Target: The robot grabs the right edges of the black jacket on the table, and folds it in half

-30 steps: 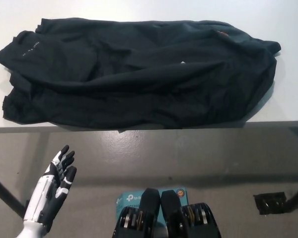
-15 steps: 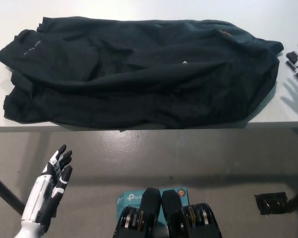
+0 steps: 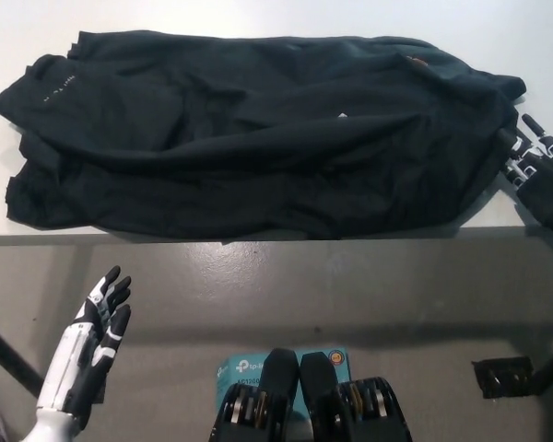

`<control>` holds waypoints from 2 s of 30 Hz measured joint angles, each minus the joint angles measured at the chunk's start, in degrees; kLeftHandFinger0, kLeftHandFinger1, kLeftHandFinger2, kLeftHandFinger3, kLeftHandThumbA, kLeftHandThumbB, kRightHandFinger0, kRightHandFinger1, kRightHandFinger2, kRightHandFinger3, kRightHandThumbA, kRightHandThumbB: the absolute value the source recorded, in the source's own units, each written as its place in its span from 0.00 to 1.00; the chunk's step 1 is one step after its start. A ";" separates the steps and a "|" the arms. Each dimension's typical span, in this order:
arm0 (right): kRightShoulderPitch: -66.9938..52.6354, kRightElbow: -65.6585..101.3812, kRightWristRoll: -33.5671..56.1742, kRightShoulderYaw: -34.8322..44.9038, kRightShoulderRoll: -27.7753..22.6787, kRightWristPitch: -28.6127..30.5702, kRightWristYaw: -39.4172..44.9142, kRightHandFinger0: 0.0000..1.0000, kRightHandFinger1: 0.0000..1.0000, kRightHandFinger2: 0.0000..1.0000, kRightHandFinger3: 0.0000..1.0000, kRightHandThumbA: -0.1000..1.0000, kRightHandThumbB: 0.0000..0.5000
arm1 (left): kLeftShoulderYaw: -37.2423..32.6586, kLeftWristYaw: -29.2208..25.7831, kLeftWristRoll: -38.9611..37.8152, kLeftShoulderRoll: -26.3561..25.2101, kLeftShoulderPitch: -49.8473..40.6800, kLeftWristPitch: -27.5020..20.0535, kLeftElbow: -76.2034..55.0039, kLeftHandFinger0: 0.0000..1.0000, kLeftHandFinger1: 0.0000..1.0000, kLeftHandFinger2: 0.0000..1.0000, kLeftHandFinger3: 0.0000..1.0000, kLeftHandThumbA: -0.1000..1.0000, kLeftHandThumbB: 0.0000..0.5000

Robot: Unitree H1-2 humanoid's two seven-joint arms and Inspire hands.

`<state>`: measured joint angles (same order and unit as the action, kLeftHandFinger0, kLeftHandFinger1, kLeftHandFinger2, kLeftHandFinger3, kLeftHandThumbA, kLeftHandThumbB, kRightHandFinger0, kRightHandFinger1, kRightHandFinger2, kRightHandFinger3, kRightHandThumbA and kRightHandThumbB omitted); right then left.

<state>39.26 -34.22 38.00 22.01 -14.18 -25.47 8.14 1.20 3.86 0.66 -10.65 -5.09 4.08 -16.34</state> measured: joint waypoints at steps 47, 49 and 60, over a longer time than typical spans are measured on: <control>6.57 -15.54 1.89 -3.98 -1.03 -1.02 9.83 1.00 1.00 1.00 1.00 1.00 0.94 | 0.49 0.00 0.05 -0.12 1.81 -0.01 -0.25 1.00 1.00 1.00 1.00 0.90 0.15; 6.76 -16.11 1.95 -3.96 -1.00 -1.02 10.60 1.00 1.00 1.00 1.00 1.00 0.96 | 0.49 0.00 0.07 -0.18 1.92 -0.01 -0.29 1.00 1.00 1.00 1.00 0.91 0.16; 8.69 -17.13 0.71 -3.74 0.50 -0.66 6.91 0.00 0.00 0.31 0.76 0.01 0.54 | 0.54 -0.01 0.13 -0.36 2.18 0.03 -0.82 1.00 1.00 1.00 1.00 0.91 0.18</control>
<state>47.95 -51.35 38.71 18.27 -13.67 -26.12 15.05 1.74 3.85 0.79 -11.01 -2.92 4.11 -17.16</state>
